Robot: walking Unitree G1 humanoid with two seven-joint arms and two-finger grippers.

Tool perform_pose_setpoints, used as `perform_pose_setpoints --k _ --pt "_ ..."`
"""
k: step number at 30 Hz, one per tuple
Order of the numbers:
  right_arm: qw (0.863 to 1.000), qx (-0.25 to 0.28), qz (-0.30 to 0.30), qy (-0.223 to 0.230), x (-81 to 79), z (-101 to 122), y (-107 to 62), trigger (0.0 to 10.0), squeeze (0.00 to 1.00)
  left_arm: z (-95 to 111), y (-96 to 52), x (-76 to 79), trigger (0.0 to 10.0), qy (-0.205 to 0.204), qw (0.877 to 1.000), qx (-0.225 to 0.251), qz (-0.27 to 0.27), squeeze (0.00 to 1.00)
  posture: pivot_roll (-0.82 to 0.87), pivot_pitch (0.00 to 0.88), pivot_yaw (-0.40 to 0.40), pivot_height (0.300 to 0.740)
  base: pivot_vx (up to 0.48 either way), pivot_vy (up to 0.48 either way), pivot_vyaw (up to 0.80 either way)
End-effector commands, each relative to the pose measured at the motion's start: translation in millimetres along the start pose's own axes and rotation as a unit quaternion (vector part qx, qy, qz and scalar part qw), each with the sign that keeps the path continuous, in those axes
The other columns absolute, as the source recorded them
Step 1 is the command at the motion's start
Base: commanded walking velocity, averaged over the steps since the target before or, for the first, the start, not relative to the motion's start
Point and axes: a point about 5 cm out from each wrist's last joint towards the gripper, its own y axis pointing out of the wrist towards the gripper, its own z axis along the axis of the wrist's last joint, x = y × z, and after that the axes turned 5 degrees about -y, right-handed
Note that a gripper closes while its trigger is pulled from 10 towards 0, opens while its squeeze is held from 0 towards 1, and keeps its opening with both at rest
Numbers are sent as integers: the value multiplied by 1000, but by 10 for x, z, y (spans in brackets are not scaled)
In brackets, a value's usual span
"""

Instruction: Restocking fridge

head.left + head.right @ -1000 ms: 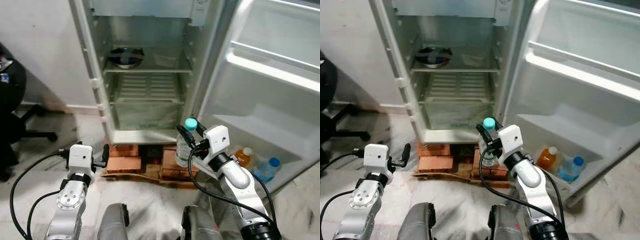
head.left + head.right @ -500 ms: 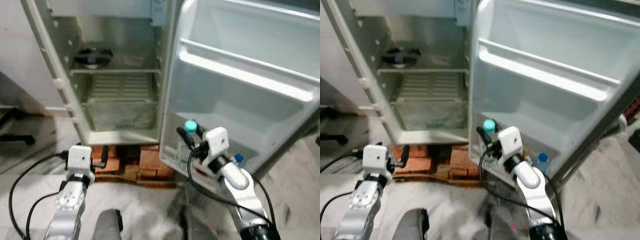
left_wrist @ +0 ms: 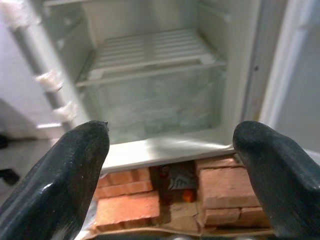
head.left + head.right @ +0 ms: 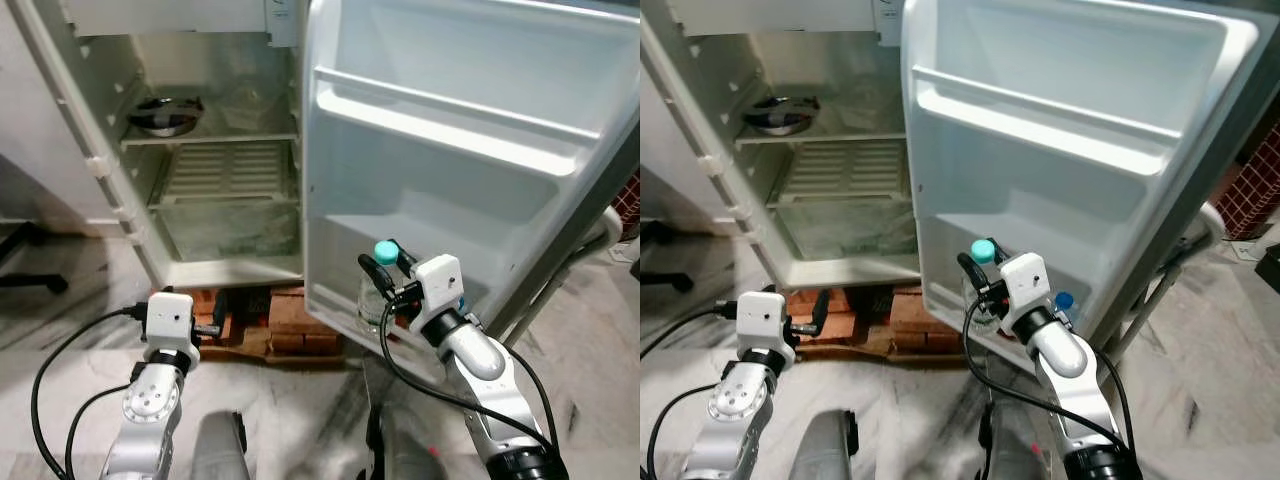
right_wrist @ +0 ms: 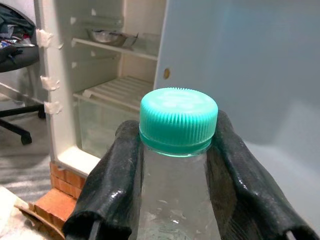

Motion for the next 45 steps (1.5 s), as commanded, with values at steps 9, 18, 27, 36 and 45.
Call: perform_pose_setpoints --k 9,18,27,36,45 --pt "1000 15 -5 -8 35 61 18 10000 0 -4 -20 -11 10000 4 1000 -1 -8 0 6 0 -19 578 29 0 0" --pt "1000 15 -5 -9 43 59 13 10000 0 -10 -16 4 10000 3 1000 -2 -9 0 4 0 -19 578 269 0 0" --pt "1000 17 -2 -8 35 67 23 10000 0 -7 -6 14 10000 1 1000 -1 -10 0 3 0 -21 578 273 0 0" --pt "1000 20 2 -8 32 71 38 10000 0 -3 5 27 10000 -2 1000 1 -11 0 2 0 -21 578 279 0 0" --pt "1000 22 7 -6 -4 64 45 10000 0 -4 5 25 10000 -1 1000 -2 -7 0 5 0 -19 578 27 0 0"
